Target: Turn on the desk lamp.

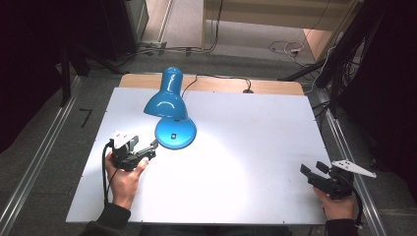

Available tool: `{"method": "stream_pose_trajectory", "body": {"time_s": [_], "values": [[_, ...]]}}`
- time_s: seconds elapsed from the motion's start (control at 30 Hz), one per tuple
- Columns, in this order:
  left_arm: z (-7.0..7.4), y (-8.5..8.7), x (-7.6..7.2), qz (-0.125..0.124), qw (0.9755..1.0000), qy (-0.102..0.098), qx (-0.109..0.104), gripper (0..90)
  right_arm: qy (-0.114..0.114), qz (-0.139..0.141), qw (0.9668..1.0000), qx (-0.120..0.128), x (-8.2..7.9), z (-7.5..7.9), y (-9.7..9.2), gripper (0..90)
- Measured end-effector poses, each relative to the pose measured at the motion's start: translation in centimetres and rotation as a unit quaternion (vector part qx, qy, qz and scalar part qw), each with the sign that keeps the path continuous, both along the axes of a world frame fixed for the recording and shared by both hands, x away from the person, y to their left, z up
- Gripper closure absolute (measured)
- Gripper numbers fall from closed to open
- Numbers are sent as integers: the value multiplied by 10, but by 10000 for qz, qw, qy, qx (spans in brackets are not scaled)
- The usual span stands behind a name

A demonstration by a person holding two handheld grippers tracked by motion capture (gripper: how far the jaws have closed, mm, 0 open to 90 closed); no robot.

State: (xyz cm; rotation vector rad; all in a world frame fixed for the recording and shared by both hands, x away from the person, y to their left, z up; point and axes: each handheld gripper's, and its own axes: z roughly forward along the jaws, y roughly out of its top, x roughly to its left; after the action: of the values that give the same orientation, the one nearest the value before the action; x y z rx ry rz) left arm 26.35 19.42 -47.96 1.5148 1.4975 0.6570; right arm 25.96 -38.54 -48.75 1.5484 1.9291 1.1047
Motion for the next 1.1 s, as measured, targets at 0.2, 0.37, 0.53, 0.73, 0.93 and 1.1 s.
{"method": "stream_pose_trajectory", "body": {"time_s": [0.2, 0.37, 0.53, 0.73, 0.93, 1.1], "values": [[0, 5, -8, 51, 10000, -9, 44, 265, 16, -11, 10000, 11, 0, 0, 0, 286], [1, 7, -11, 72, 10000, -19, 1, 265, 26, 12, 10000, -6, 0, 0, 1, 285], [2, 8, -16, 35, 10000, -38, -24, 265, 15, -1, 10000, -4, 0, 0, 0, 285], [4, 13, -23, 85, 9999, -61, -38, 265, 11, -5, 10000, -10, 0, 0, 1, 285], [4, 16, -28, 80, 9999, -53, -44, 265, 14, -15, 10000, -1, -1, 0, 1, 285], [5, 18, -32, 82, 9999, -47, -47, 265, 16, -21, 10000, 1, -1, 0, 1, 285]]}}
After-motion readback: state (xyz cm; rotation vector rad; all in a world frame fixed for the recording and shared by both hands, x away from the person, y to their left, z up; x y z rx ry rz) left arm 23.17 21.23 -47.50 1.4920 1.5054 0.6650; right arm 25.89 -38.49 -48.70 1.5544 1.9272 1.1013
